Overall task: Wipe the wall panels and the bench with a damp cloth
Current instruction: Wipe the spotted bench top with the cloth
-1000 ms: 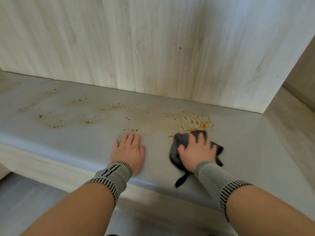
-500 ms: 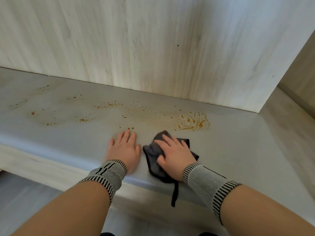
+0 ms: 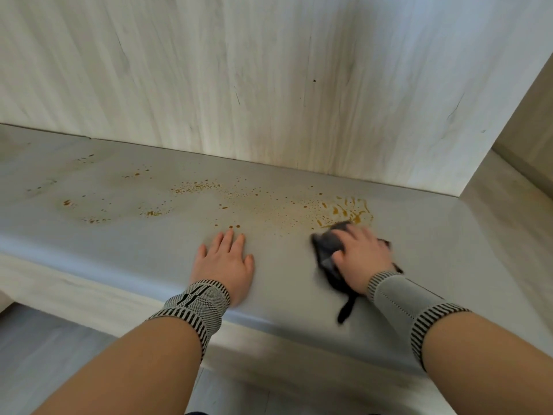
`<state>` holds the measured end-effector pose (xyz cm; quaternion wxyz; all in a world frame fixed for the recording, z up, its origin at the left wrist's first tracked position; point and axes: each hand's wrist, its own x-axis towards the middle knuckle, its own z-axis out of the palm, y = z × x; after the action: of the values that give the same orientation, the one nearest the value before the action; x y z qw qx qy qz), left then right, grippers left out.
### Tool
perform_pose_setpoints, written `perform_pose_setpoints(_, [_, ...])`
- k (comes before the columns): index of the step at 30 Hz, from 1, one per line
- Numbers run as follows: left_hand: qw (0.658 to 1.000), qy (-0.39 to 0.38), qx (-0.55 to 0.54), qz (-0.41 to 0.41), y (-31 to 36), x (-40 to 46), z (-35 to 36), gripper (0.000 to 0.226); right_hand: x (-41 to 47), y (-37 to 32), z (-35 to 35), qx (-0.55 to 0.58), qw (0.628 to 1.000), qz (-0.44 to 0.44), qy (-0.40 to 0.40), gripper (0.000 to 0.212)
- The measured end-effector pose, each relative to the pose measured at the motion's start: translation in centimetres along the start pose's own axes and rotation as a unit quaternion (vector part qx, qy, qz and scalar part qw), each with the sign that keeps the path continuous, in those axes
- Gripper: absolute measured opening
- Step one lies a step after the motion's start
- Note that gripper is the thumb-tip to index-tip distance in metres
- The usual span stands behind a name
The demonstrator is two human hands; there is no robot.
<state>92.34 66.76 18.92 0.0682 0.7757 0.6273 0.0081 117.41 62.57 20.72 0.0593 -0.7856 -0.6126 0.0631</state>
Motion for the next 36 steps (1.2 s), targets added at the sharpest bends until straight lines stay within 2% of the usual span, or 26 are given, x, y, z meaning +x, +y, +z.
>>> perform_pose_setpoints(2, [1.0,0.003,0.001,-0.001,0.1,0.0,0.1,0.06,0.4,0.3,-0.2,0.044,0.986,0.163,0.011,0.054])
perform_pose_setpoints(3, [1.0,0.005,0.003,0.0,0.1,0.0,0.1,0.06,0.5,-0.8,0.0,0.047,0.982,0.182,0.013,0.055])
perform_pose_setpoints(4, [1.0,0.008,0.003,0.0,0.1,0.1,0.1,0.06,0.4,-2.3,0.3,0.038,0.987,0.152,0.017,0.056])
perform_pose_setpoints(6, [1.0,0.013,0.002,-0.001,0.0,0.2,0.2,0.059,-0.5,-5.4,1.2,0.033,0.999,-0.004,0.008,0.057])
perform_pose_setpoints(8, [1.0,0.014,0.004,-0.003,-0.1,0.1,0.2,0.059,-1.2,-6.7,1.5,0.038,0.988,-0.148,-0.032,0.056])
perform_pose_setpoints(10, [1.0,0.012,-0.001,-0.002,-0.1,0.0,0.1,0.059,-0.4,-5.3,1.0,0.027,0.981,-0.185,-0.052,0.057])
perform_pose_setpoints(12, [1.0,0.01,-0.004,0.002,-0.1,-0.1,0.1,0.059,0.9,-3.2,0.4,0.023,0.995,-0.09,-0.025,0.055])
perform_pose_setpoints(14, [1.0,0.006,-0.008,0.005,0.0,-0.1,0.1,0.06,1.4,-2.5,0.0,0.046,0.997,0.068,-0.006,0.055])
perform_pose_setpoints(15, [1.0,0.007,-0.009,0.005,0.0,0.0,0.1,0.06,1.2,-3.4,0.1,0.05,0.992,0.112,-0.011,0.057])
perform_pose_setpoints(16, [1.0,0.009,-0.011,0.003,-0.1,0.1,0.1,0.06,0.9,-5.0,0.3,0.047,0.993,0.106,-0.014,0.058])
perform_pose_setpoints(18, [1.0,0.01,-0.01,0.002,-0.1,0.0,0.2,0.059,-0.1,-8.4,1.1,0.035,0.999,-0.02,-0.026,0.061])
perform_pose_setpoints(20, [1.0,-0.002,-0.01,0.012,-0.1,0.2,-0.1,0.058,-1.2,-9.9,1.5,0.03,0.985,-0.157,-0.059,0.06])
perform_pose_setpoints(22, [0.999,-0.026,-0.006,0.037,-0.7,0.6,-1.2,0.057,-0.6,-8.4,1.0,0.014,0.976,-0.201,-0.079,0.06])
perform_pose_setpoints(24, [0.998,-0.031,-0.006,0.054,-2.6,0.7,-2.1,0.054,0.3,-5.4,0.5,-0.011,0.988,-0.139,-0.059,0.06])
perform_pose_setpoints(26, [1.0,-0.005,0.008,0.016,-4.9,0.2,-2.1,0.054,0.7,-3.2,0.3,-0.02,0.999,-0.005,-0.039,0.062])
perform_pose_setpoints(28, [0.999,0.019,0.025,-0.032,-6.2,-0.6,-1.1,0.057,0.6,-4.4,0.4,-0.019,0.995,0.084,-0.054,0.066])
perform_pose_setpoints(29, [0.999,0.024,0.029,-0.036,-6.4,-0.5,-0.7,0.058,0.6,-6.0,0.7,-0.021,0.993,0.099,-0.056,0.068])
perform_pose_setpoints(31, [0.999,0.028,0.022,-0.032,-6.3,0.0,-0.1,0.059,0.1,-9.9,1.2,-0.033,0.997,0.041,-0.063,0.07])
perform_pose_setpoints(33, [0.999,0.035,0.017,-0.032,-6.3,0.1,-0.2,0.059,-0.9,-12.8,1.9,-0.033,0.993,-0.09,-0.076,0.07])
perform_pose_setpoints(35, [0.999,0.041,0.014,-0.032,-6.6,0.2,-0.1,0.059,-0.9,-13.1,1.9,-0.031,0.978,-0.183,-0.091,0.066])
perform_pose_setpoints(36, [0.999,0.039,0.012,-0.033,-6.7,0.2,0.0,0.059,-0.4,-12.3,1.8,-0.037,0.975,-0.199,-0.088,0.065])
